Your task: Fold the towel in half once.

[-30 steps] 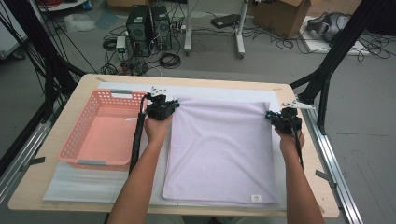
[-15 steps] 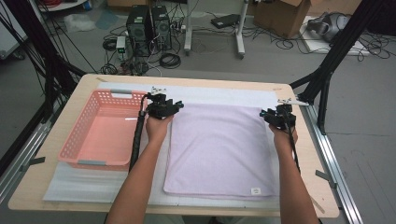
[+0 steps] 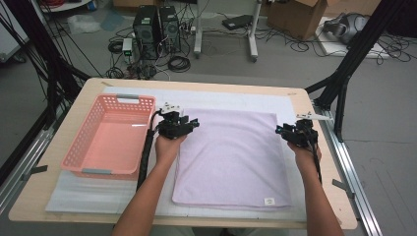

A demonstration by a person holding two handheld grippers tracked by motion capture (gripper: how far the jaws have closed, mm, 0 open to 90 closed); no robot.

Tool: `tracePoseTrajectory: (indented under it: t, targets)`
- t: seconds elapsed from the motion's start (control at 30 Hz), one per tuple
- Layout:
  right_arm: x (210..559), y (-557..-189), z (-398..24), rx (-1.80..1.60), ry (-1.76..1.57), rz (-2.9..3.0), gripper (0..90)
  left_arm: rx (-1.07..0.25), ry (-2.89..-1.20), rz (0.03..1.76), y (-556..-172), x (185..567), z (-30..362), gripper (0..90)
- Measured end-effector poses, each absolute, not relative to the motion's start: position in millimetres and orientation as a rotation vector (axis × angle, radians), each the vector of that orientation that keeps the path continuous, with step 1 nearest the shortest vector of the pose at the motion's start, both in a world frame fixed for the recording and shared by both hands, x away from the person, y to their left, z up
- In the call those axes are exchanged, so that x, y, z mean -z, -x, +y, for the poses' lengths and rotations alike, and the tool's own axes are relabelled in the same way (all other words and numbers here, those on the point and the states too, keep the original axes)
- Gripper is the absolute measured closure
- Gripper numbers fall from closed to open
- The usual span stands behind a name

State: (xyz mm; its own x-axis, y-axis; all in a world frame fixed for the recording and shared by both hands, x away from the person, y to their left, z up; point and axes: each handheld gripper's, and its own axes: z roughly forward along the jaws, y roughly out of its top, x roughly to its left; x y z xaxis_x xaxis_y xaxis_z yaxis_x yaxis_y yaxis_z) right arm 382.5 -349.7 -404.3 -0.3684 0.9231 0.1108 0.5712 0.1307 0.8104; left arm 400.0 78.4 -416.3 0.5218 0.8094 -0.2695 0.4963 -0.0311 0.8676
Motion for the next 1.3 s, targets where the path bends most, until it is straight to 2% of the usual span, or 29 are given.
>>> tracePoseTrajectory:
  t: [0.1,0.17,0.33,0.77,1.03,1.3]
  targets:
    - [409,-369,-353,-1.137,-1.432,2.005,63.9,-0.355,-1.685,1.097,-388,419,81,56.4]
    - [412,-360,-355,-1.146,-1.432,2.007,64.3,-0.339,-1.749,1.073,-381,419,79,57.4]
    - [422,-335,-357,-1.160,-1.416,2.017,64.7,-0.343,-1.760,1.034,-360,425,80,66.9]
    - [434,-265,-351,-1.177,-1.330,2.062,64.7,-0.330,-1.821,1.036,-303,442,95,67.0]
    - [434,-232,-356,-1.166,-1.321,2.070,64.4,-0.332,-1.801,1.086,-269,450,116,74.1]
    - [434,-205,-365,-1.155,-1.314,2.091,66.2,-0.294,-1.781,1.100,-231,450,124,72.4]
